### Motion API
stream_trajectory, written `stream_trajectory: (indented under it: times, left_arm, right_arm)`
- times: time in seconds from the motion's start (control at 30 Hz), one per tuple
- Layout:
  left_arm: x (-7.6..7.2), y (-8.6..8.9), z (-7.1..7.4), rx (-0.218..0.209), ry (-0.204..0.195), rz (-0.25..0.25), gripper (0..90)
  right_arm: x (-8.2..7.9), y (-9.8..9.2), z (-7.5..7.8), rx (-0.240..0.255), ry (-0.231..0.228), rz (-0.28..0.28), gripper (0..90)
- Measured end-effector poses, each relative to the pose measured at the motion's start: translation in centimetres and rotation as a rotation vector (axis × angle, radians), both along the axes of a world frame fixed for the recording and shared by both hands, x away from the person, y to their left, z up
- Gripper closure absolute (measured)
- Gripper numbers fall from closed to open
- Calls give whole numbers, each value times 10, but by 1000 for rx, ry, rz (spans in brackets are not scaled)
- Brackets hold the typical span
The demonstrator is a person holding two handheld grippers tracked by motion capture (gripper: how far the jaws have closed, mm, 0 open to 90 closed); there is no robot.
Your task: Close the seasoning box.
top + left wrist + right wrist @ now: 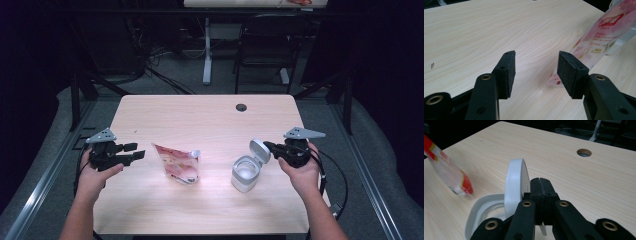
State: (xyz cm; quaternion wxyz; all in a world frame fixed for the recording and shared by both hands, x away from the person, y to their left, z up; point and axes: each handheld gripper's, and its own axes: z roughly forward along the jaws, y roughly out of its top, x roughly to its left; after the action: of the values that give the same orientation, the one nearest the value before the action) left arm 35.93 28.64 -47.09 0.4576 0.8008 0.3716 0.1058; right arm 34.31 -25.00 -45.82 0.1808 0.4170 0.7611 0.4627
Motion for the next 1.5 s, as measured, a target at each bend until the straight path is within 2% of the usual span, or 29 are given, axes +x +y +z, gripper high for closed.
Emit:
stream_trajectory:
  times: [0.37, 0.6, 0.77, 0.97, 1.1, 1.23, 1.5]
  left_arm:
    - [0, 2, 1, -3, 1, 2, 489]
    - [0, 2, 0, -1, 1, 3, 489]
    - [0, 2, 0, 2, 2, 4, 489]
    - [0, 2, 0, -5, 3, 12, 487]
    - [0, 2, 0, -4, 2, 12, 485]
    - [0, 3, -1, -5, 5, 14, 477]
    - [1, 4, -3, -10, 6, 24, 471]
  right_arm:
    - [-14, 20, 1, 0, -17, 74, 889]
    - [-23, 24, 0, -30, -37, 72, 816]
    - [-28, 19, -3, -8, -30, 49, 750]
    - [-34, 10, -8, 3, -46, -14, 548]
    - [-35, 4, -13, 2, -47, -57, 464]
    - [-37, -1, -19, -10, -49, -88, 426]
    - [-45, -9, -37, -17, -30, -137, 412]
